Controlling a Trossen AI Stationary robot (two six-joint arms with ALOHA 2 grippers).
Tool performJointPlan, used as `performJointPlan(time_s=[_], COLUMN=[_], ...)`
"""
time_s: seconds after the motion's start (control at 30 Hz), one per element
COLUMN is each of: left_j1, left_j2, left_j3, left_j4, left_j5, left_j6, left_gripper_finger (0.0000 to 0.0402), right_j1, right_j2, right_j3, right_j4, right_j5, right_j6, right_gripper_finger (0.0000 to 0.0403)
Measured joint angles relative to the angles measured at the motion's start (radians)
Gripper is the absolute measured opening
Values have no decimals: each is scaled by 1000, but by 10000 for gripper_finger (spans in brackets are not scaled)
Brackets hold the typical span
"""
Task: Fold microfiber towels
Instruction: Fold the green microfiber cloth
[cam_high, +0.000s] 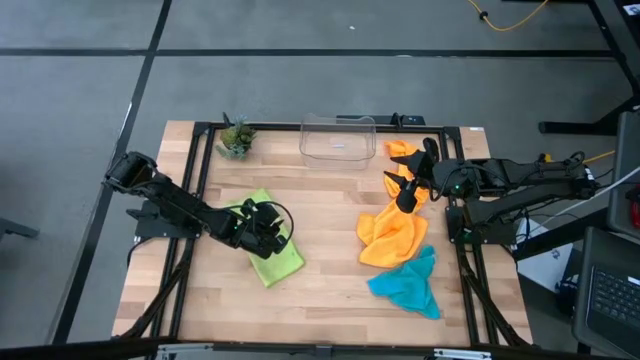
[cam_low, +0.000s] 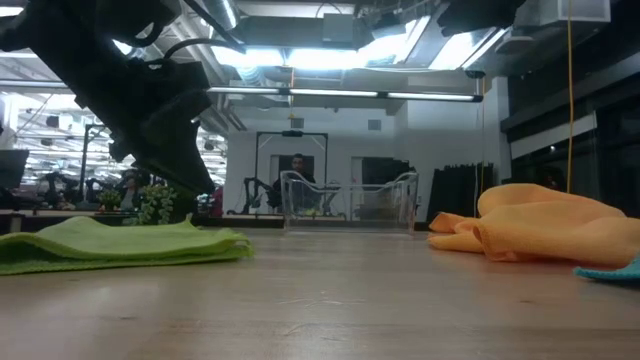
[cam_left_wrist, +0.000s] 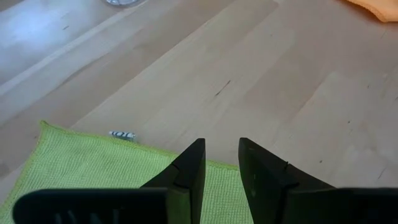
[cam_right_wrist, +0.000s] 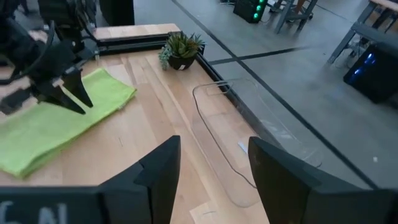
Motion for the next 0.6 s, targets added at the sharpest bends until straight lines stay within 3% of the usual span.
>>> performJointPlan(time_s=[0.6], left_j1=[0], left_j2=[0], left_j3=[0], left_j4=[0], left_j5=[0], left_j6=[44], left_gripper_finger=[90], right_j1=[0], right_j2=[0], right_j3=[0], right_j4=[0], right_j5=[0], right_j6=[27], right_gripper_finger=[193])
